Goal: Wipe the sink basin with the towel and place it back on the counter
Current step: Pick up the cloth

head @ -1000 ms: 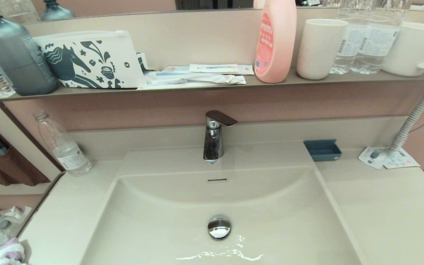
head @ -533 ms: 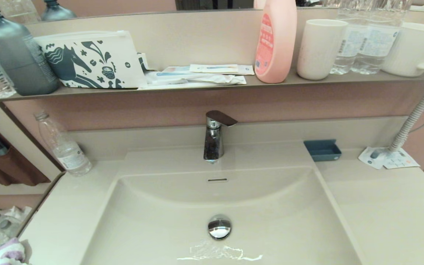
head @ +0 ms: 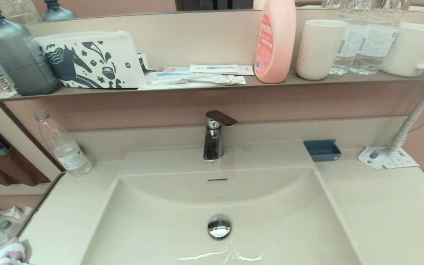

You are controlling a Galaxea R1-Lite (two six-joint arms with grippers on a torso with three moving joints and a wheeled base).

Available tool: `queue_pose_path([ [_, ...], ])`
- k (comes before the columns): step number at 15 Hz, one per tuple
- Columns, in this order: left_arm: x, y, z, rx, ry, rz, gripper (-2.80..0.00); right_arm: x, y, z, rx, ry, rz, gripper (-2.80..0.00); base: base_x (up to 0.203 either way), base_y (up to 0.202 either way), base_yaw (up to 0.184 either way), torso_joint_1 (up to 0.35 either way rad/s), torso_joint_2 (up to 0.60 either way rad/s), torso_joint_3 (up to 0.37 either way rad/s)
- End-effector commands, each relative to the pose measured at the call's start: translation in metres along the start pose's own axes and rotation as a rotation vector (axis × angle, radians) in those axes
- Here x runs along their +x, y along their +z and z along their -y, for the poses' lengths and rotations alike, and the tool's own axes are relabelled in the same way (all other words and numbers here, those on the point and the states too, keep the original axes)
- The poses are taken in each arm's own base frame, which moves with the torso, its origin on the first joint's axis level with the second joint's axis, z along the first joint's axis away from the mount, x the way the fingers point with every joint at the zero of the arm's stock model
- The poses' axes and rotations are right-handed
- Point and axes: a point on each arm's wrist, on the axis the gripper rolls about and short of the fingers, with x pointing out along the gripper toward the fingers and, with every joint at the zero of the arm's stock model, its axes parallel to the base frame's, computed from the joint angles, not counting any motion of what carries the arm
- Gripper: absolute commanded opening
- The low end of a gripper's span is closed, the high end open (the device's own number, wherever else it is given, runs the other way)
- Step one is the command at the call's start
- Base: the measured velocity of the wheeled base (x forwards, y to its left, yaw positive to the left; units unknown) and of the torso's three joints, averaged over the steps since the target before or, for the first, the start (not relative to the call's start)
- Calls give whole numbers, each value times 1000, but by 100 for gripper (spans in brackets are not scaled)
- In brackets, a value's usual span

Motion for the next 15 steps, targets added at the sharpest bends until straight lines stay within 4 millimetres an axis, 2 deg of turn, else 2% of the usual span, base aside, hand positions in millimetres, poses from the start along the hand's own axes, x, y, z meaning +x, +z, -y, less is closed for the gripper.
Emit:
queue_pose_path([
  [1,0,0,0,0,1,0,-280,-7,-18,0,10,36,30,-280,0,0,0,0,0,0],
  [8,0,0,0,0,1,0,-280,-12,-57,-2,17,84,16,-280,0,0,0,0,0,0],
  [15,0,0,0,0,0,0,-280,-9,-64,-3,13,88,1,-280,0,0,0,0,0,0],
])
